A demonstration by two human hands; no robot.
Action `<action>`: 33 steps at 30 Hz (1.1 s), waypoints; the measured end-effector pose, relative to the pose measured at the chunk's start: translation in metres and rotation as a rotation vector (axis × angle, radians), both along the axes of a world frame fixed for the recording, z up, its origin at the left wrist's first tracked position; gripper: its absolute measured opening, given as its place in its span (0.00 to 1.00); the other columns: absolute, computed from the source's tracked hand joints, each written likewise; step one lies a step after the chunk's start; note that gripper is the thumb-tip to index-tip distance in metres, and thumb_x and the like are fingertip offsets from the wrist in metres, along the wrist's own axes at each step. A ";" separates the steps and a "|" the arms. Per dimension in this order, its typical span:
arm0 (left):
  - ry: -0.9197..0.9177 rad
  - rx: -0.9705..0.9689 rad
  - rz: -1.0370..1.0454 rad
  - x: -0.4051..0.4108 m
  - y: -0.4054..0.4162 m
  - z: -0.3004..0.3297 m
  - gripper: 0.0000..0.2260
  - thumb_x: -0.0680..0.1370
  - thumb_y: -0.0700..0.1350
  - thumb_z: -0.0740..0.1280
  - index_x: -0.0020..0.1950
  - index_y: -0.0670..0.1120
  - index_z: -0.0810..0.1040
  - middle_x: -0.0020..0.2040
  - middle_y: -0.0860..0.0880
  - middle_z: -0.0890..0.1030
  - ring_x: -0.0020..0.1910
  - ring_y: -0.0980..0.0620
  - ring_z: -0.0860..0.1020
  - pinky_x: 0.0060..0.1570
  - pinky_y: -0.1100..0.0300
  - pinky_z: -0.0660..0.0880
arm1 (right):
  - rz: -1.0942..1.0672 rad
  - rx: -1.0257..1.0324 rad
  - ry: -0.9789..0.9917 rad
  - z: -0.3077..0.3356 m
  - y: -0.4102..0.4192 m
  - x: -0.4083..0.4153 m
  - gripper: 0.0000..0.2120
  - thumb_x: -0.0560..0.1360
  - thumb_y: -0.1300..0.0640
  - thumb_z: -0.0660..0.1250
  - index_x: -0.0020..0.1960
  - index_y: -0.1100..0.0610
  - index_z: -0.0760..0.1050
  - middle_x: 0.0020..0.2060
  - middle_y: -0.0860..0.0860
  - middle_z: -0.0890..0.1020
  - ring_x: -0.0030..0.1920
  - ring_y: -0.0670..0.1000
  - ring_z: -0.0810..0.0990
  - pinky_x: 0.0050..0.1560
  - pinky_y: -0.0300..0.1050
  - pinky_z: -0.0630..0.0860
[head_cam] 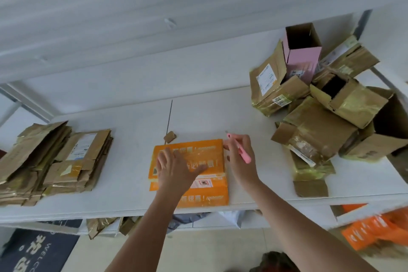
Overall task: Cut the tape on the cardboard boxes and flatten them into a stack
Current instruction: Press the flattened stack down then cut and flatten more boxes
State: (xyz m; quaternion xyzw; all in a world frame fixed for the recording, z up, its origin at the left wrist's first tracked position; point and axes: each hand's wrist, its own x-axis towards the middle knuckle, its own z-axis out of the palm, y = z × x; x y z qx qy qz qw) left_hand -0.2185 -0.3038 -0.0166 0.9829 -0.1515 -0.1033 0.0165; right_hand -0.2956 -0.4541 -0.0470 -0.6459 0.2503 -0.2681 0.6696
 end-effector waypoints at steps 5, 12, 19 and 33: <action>0.167 -0.107 -0.050 0.008 0.011 -0.025 0.51 0.68 0.76 0.52 0.81 0.47 0.40 0.80 0.45 0.37 0.77 0.39 0.34 0.75 0.43 0.38 | -0.022 0.038 -0.086 -0.002 -0.009 -0.007 0.05 0.81 0.59 0.63 0.50 0.61 0.73 0.38 0.52 0.80 0.38 0.45 0.80 0.41 0.42 0.76; 0.269 -0.003 -0.077 0.014 0.010 -0.027 0.56 0.68 0.76 0.59 0.79 0.48 0.32 0.77 0.47 0.28 0.75 0.41 0.27 0.74 0.44 0.33 | -0.035 0.328 -0.076 -0.014 -0.017 -0.023 0.06 0.80 0.63 0.62 0.50 0.64 0.77 0.40 0.57 0.82 0.45 0.51 0.83 0.55 0.54 0.81; 0.275 -0.012 -0.077 0.015 0.010 -0.031 0.56 0.67 0.76 0.60 0.79 0.49 0.32 0.77 0.48 0.28 0.74 0.42 0.26 0.73 0.45 0.32 | 0.005 0.305 -0.094 -0.017 -0.012 -0.022 0.06 0.80 0.66 0.62 0.47 0.60 0.76 0.40 0.55 0.82 0.44 0.50 0.83 0.51 0.50 0.83; 0.274 -0.012 -0.078 0.014 0.010 -0.032 0.59 0.60 0.79 0.53 0.79 0.50 0.32 0.78 0.48 0.28 0.75 0.42 0.27 0.73 0.45 0.31 | 0.024 0.040 -0.028 -0.039 -0.009 -0.009 0.01 0.80 0.56 0.65 0.50 0.53 0.76 0.44 0.53 0.83 0.49 0.56 0.83 0.48 0.66 0.81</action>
